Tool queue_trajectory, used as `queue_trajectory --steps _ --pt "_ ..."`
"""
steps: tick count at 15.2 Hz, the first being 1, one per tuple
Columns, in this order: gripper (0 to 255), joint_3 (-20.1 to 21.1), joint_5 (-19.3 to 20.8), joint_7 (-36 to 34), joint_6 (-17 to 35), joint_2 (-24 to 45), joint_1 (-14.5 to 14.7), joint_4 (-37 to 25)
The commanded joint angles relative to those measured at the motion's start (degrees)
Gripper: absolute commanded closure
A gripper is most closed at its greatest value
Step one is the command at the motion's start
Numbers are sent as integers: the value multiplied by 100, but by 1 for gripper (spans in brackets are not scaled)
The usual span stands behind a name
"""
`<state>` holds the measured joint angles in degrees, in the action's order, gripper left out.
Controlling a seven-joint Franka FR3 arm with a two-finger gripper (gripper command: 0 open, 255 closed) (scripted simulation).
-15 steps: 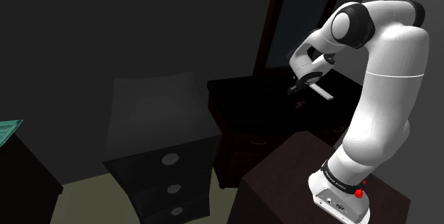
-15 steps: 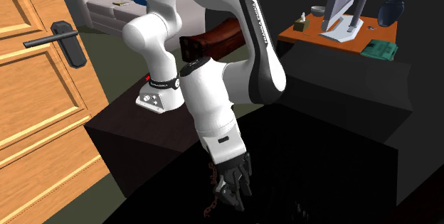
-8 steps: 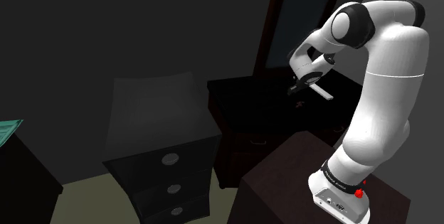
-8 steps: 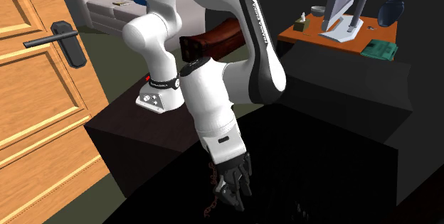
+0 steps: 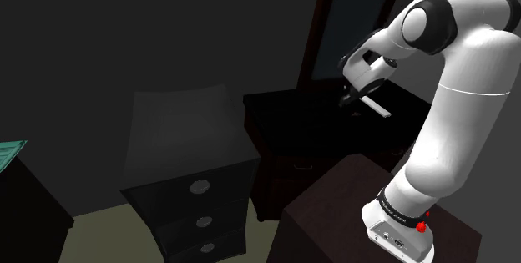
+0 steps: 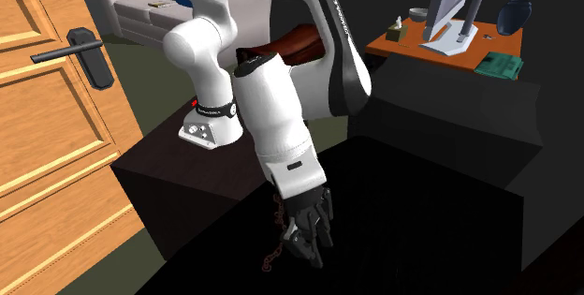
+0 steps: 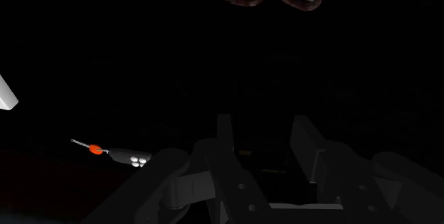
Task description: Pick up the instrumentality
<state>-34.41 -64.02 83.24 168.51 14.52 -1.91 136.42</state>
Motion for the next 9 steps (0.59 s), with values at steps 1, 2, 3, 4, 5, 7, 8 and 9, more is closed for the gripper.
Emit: queue_trajectory --steps 1,2,3,4,5,7,8,9 --pt "255 -247 533 -439 -43 -185 180 77" --pt "255 -361 765 -633 -57 -270 272 115" --pt "255 -478 1005 -831 -71 -356 365 152" --pt "255 -599 1251 -1033 -86 -444 461 187" --pt "255 -722 1505 -1241 -102 -534 558 221" --pt "255 -974 2041 -1673 -137 -719 752 283" --pt "255 -996 2082 -1706 -140 -733 770 287" --pt "255 -994 2083 -1706 -140 -733 768 287"
